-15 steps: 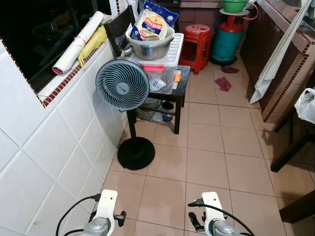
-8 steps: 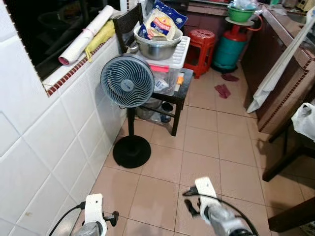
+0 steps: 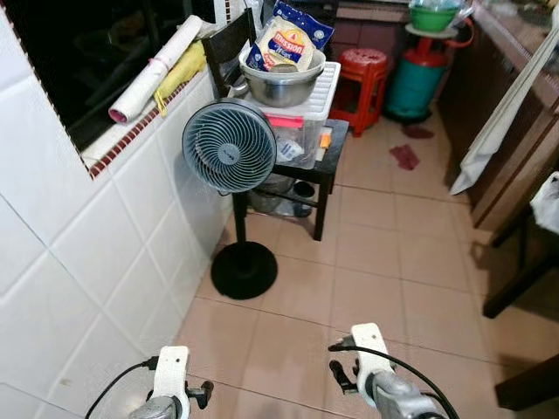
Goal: Setting the table
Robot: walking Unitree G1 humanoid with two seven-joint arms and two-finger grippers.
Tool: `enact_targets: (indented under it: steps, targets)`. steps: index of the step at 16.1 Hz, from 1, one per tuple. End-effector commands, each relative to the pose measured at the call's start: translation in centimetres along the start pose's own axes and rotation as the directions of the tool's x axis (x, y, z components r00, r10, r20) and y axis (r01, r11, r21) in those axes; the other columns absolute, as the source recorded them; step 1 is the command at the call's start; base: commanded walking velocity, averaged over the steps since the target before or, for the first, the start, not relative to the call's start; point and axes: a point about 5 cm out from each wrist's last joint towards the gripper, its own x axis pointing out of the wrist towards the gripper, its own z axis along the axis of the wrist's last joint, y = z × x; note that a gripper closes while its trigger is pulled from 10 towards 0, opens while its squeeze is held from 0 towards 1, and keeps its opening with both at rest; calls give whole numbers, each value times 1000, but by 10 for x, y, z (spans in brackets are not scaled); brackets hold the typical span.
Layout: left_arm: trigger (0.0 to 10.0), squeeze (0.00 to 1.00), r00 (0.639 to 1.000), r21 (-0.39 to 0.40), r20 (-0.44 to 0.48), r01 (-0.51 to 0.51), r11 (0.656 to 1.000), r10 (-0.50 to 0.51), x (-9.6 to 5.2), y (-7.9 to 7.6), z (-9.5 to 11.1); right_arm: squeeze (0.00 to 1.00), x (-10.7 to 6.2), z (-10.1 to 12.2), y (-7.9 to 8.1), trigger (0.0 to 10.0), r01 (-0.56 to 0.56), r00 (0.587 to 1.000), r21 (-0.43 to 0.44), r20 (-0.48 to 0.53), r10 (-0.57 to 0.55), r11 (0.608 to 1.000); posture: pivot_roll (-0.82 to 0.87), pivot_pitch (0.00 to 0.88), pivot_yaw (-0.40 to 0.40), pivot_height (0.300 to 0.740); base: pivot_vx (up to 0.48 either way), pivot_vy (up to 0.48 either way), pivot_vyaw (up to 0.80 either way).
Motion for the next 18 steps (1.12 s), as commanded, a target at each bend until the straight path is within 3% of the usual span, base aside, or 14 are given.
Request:
enact_targets:
  steps: [1,3,7,10,12,18]
  targets:
    - [10000,0,1000,41,-4,5,999,-4,0,4,3,0,-1,-6,-2,10000,16,1000,42,-7,-16,999,-31,0,52,740,0,0,0]
    - [10000,0,1000,70,2,-3,998,3,-1,11,8,0,-2,-7,-2,10000,25,1000,49,14,-26,999,-44,0,35,740,0,0,0]
    - [10000,0,998,-4,-2,-61,998,61,-3,21,4,0,-2,-8,0,10000,-27,1000,25,16,27,999,-5,0,-2,740,0,0,0]
    - [10000,0,999,115,-9,39,993,-38,2,-7,6,0,-5,-10,-20,10000,51,999,40,0,-52,998,-45,0,31,740,0,0,0]
    - [10000,0,997,225,-18,81,971,-79,3,-16,9,0,-5,-10,-25,10000,82,997,58,1,-83,995,-88,0,56,740,0,0,0]
    - [10000,0,997,278,-26,82,957,-77,4,-11,24,0,-8,-19,-33,10000,134,991,114,-3,-135,984,-177,0,108,740,0,0,0]
